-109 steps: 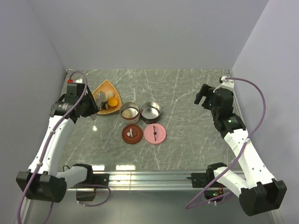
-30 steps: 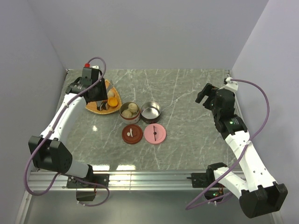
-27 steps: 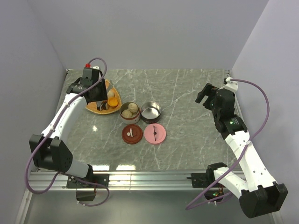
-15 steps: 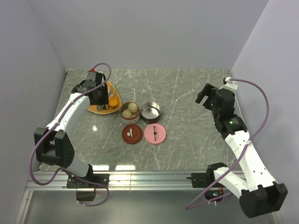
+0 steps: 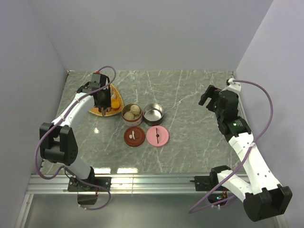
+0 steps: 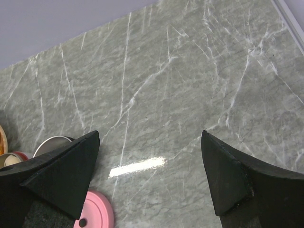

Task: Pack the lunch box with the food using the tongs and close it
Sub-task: Pick up the food using the clamp

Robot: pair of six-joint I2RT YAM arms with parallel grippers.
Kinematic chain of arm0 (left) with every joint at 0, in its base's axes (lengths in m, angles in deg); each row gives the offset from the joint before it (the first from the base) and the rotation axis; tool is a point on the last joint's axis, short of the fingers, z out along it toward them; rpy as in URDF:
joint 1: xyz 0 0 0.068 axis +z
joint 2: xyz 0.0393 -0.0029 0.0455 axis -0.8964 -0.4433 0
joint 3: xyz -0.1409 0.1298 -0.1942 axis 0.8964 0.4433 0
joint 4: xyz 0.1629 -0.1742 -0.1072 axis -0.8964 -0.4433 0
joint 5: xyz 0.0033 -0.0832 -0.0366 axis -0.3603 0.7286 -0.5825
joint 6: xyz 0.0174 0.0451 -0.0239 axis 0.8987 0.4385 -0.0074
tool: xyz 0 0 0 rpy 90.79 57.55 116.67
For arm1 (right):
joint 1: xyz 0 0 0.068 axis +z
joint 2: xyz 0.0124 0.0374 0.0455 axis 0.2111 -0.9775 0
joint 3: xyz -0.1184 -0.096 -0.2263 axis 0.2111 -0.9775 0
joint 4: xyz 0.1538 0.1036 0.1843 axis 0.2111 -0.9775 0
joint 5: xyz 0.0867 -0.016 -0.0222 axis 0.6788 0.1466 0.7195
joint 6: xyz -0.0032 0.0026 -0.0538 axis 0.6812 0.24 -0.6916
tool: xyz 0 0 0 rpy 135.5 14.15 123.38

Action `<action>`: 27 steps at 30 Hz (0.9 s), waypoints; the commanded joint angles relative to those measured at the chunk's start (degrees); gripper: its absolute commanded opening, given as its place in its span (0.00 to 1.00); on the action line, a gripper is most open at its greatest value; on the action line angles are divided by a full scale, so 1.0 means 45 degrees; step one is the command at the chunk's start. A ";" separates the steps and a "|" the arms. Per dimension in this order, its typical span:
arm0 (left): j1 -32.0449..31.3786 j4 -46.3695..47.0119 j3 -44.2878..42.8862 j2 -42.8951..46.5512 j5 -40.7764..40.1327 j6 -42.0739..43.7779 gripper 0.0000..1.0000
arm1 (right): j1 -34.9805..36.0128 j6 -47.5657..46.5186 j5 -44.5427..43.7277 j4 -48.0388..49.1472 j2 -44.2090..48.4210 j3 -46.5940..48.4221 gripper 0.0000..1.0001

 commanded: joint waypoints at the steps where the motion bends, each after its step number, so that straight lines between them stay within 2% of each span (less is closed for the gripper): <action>1: 0.0019 0.0161 -0.0475 0.0003 0.0416 0.0279 0.43 | 0.0084 -0.0196 -0.0127 0.0205 -0.0061 0.0503 0.94; 10: 0.0018 -0.0853 -0.1411 0.0821 0.0164 0.0104 0.44 | 0.0084 -0.0216 -0.0049 0.0244 -0.0178 0.0582 0.94; 19: 0.0019 -0.2181 -0.1960 0.2540 -0.1106 -0.0988 0.45 | 0.0084 -0.0177 0.0029 0.0283 -0.0256 0.0562 0.94; 27: 0.0019 -0.2652 -0.0673 0.3714 -0.0990 -0.1713 0.46 | 0.0084 -0.0040 0.0166 0.0342 -0.0334 0.0484 0.94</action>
